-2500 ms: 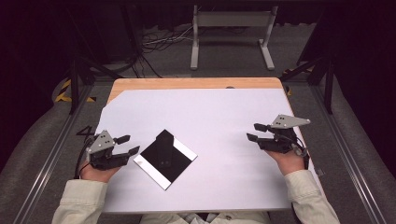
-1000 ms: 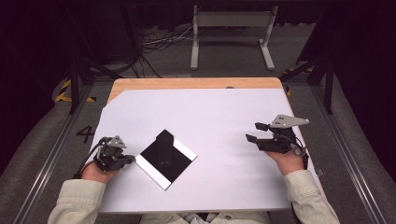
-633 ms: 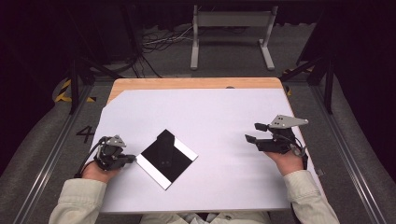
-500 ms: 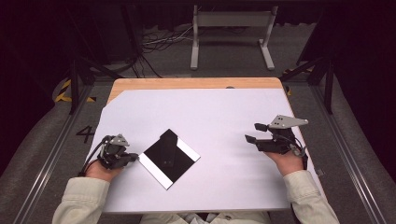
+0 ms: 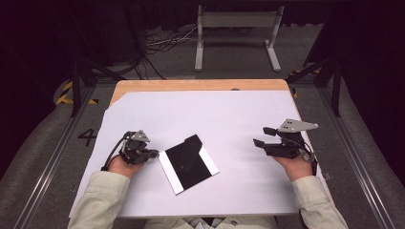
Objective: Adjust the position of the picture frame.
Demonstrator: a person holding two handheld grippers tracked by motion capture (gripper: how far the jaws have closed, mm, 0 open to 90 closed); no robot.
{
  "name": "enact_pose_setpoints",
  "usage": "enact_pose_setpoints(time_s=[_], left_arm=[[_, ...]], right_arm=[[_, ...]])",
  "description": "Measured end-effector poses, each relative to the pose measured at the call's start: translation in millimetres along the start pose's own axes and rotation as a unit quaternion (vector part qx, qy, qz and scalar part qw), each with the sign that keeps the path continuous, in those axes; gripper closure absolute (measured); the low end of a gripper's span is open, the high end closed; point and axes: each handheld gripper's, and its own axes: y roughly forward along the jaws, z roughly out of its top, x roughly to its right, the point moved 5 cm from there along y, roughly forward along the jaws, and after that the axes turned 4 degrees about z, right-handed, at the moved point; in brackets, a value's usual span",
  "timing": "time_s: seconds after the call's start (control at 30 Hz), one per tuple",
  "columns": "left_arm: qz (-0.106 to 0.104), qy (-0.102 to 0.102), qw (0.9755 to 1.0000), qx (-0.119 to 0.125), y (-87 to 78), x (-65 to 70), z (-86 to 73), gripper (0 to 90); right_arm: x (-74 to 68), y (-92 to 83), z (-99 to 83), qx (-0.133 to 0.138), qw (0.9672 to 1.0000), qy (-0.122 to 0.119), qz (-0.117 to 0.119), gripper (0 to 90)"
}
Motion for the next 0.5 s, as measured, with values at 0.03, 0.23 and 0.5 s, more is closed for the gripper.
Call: enact_pose_setpoints(time_s=[0.03, 0.23, 0.5], left_arm=[[0.000, 0.004, 1.0000, 0.001, 3.0, 1.6, 4.0, 90.0], [-0.005, 0.012, 0.9999, 0.006, 17.1, 8.4, 22.4, 90.0], [-0.007, 0.018, 0.9996, 0.021, 34.6, 19.1, 43.4, 90.0]], right_arm=[[0.2, -0.4, -0.2, 0.000, 1.0000, 0.001, -0.001, 37.3], [1.2, -0.8, -1.7, -0.002, 1.0000, 0.003, 0.000, 37.2], [-0.7, 0.6, -1.5, -0.004, 1.0000, 0.002, 0.004, 37.9]])
